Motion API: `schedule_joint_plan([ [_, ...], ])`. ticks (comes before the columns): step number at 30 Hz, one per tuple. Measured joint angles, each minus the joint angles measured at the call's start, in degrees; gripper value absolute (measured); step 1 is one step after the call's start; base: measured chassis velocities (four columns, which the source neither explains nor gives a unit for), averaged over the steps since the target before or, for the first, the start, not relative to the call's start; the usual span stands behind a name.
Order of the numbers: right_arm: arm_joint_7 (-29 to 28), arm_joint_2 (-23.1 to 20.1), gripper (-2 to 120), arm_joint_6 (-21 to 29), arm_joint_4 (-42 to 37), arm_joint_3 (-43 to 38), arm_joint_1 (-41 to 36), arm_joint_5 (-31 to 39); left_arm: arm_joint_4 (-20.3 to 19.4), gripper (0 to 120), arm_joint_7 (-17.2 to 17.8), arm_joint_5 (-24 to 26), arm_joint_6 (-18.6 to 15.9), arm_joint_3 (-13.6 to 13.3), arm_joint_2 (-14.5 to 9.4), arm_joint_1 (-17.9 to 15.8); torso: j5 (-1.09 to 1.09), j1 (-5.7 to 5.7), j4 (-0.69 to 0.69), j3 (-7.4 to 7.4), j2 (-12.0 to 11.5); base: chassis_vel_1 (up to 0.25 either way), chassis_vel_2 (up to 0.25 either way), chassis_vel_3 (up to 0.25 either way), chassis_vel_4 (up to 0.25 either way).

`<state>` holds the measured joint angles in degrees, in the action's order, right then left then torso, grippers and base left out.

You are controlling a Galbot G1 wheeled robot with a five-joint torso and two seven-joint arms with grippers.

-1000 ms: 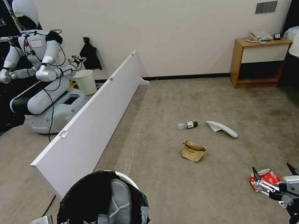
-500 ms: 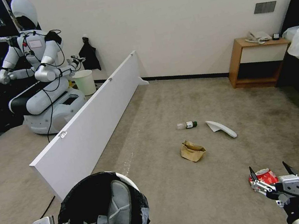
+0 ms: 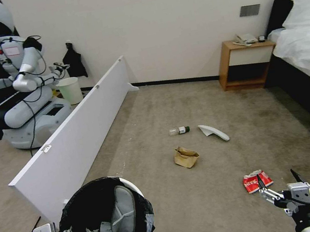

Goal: Pick up the trash bin, then pick up the garbage from the floor and place it into the trash bin.

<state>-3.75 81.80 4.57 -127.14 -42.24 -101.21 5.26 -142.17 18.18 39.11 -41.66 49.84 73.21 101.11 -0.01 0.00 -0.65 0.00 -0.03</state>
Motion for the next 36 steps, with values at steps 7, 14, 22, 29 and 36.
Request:
schedule_joint_plan([
  [7, 1.16, -0.25, 100, -1.07, 0.18, -0.69, -0.23, 0.63, -0.08, 2, 0.02, 0.06, 0.08, 0.05, 0.07, -0.19, 0.0, 0.0, -0.01, 0.0, 0.0, -0.044, -0.037, -0.051, -0.034],
  [14, 1.39, -0.11, 100, -2.31, 2.04, -0.97, 0.0, 0.72, -0.08, 2, 0.27, 0.2, 0.55, 0.04, 0.16, -0.19, 0.0, 0.0, 0.0, 0.0, 0.0, 0.0, 0.0, 0.0, 0.0],
  [22, 1.34, -0.02, 100, -2.5, 2.78, -0.82, 0.53, 1.41, -0.08, 2, 0.27, 0.4, 0.55, 0.11, 0.11, -0.01, 0.0, 0.0, 0.0, 0.0, 0.0, 0.0, 0.0, 0.0, 0.0],
  [29, 1.54, -0.01, 100, -2.56, 3.25, -0.69, 0.85, 1.91, 0.13, 2, 0.16, 0.36, 0.43, 0.02, 0.07, -0.31, 0.0, 0.0, 0.0, 0.0, 0.0, 0.0, 0.0, 0.0, 0.0],
  [36, 1.71, -0.02, 100, -2.56, 3.44, -0.68, 1.1, 2.27, 0.49, 2, 0.08, 0.34, 0.39, -0.07, 0.02, -0.57, 0.0, 0.0, 0.0, 0.0, 0.0, 0.0, 0.0, 0.0, 0.0],
])
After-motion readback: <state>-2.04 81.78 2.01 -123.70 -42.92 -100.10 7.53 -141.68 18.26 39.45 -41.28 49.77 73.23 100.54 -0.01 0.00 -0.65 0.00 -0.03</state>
